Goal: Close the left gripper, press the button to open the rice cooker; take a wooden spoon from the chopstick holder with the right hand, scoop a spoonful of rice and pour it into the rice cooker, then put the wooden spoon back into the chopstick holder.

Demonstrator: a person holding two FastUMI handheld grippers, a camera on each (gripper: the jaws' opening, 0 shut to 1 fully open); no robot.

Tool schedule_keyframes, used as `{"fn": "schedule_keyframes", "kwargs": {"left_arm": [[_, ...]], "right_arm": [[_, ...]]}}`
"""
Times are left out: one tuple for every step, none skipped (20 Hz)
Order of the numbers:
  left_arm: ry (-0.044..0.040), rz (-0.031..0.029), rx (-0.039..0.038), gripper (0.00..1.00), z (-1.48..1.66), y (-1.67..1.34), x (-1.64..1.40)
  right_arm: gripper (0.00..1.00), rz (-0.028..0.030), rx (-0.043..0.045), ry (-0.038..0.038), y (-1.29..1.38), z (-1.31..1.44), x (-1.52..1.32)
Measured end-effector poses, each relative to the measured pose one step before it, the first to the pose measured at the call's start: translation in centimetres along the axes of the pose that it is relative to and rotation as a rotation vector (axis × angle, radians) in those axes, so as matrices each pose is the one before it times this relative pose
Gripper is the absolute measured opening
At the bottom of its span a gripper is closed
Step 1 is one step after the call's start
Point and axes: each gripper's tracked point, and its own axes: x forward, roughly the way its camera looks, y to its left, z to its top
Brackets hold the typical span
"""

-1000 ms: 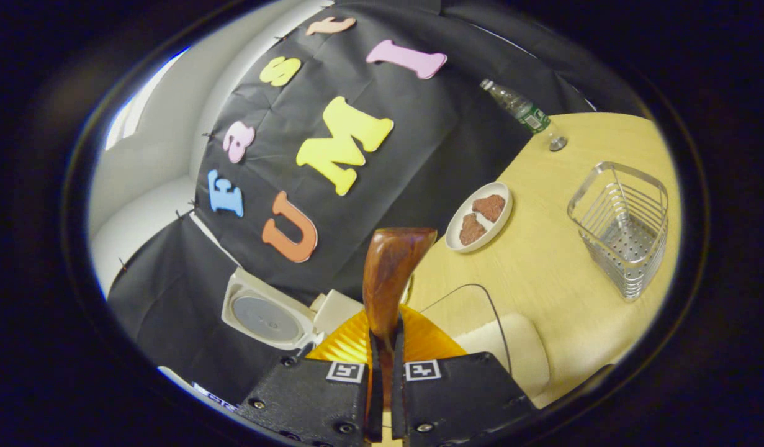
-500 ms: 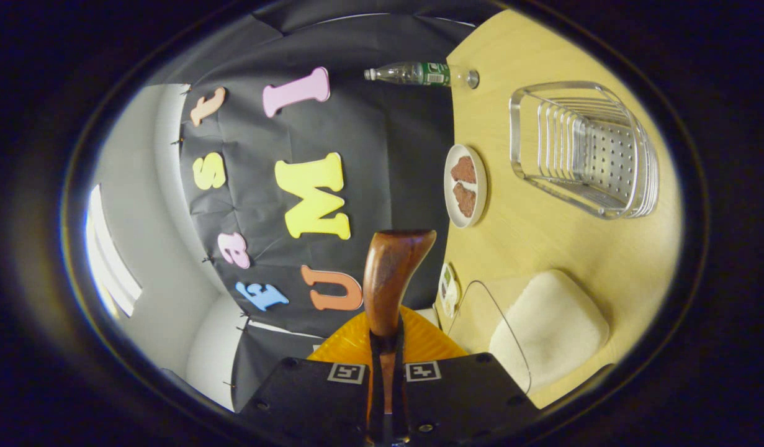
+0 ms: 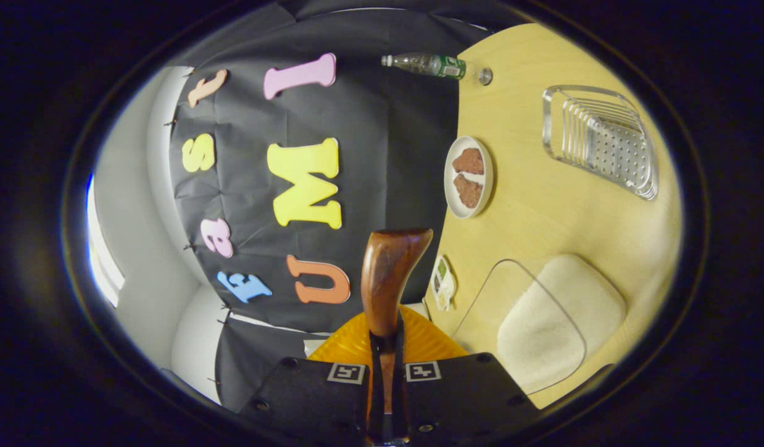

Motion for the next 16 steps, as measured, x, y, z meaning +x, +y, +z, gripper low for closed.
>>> {"fn": "schedule_keyframes", "kwargs": {"left_arm": [[-0.00490, -0.00204, 0.00079, 0.94, 0.338, 0.129, -0.028], [-0.00006, 0.00014, 0.00373, 0.94, 0.212, 0.269, 0.100], [-0.00076, 0.00150, 0.00652, 0.94, 0.428, 0.255, 0.152], [-0.00256, 0.00332, 0.00726, 0.94, 0.325, 0.316, -0.011], [-0.00352, 0.00685, 0.00519, 0.94, 0.300, 0.393, -0.054], [-0.00492, 0.00742, 0.00304, 0.94, 0.286, 0.359, -0.040], [-0.00537, 0.00450, 0.00028, 0.94, 0.366, 0.268, 0.010], [-0.00075, -0.00024, -0.00051, 0.94, 0.306, 0.105, -0.274], [-0.00205, 0.00138, -0.00277, 0.94, 0.150, 0.211, -0.200], [-0.00839, 0.00323, -0.00291, 0.94, 0.286, 0.456, -0.003], [-0.00362, 0.00563, -0.00624, 0.94, 0.115, 0.443, -0.054], [-0.00369, 0.00548, -0.01142, 0.94, -0.009, 0.354, -0.052], [0.00474, -0.00278, -0.01306, 0.94, -0.134, 0.096, 0.087], [0.00892, -0.00660, -0.00883, 0.94, -0.487, -0.034, -0.110], [0.00601, 0.00035, -0.00618, 0.94, -0.363, 0.081, -0.118], [0.00283, 0.00213, -0.00411, 0.94, -0.163, 0.313, -0.125]], "right_arm": [[0.10, 0.00751, -0.01457, 0.01616, 1.078, -1.049, 0.844], [0.10, 0.00581, -0.01759, 0.01509, 0.986, -1.155, 0.869], [0.10, 0.00001, -0.02342, 0.01406, 0.837, -1.083, 1.099], [0.10, -0.00764, -0.02455, 0.01682, 0.562, -1.236, 1.033], [0.07, -0.01738, -0.01961, 0.01356, 0.392, -1.232, 1.066], [0.10, -0.00940, -0.02672, 0.01409, 0.800, -1.245, 0.947], [0.10, -0.00503, -0.03359, 0.01052, 0.709, -1.114, 1.046], [0.10, -0.01023, -0.02957, 0.00669, 0.747, -1.113, 0.858], [0.10, -0.00962, -0.03090, 0.01069, 0.705, -1.059, 0.951], [0.10, -0.00896, -0.03467, 0.01081, 0.795, -1.169, 0.847], [0.10, -0.01304, -0.04764, 0.00556, 0.752, -0.953, 1.064], [0.10, -0.02155, -0.05674, -0.01313, 0.424, -0.551, 0.905], [0.10, -0.02754, -0.05925, -0.01461, 0.427, -0.406, 0.957], [0.10, -0.02746, -0.06050, -0.00893, 0.421, -0.605, 0.790], [0.10, -0.01812, -0.05396, -0.00506, 0.534, -0.402, 0.696], [0.11, -0.01613, -0.04674, -0.00721, 0.447, -0.626, 0.561]]}}
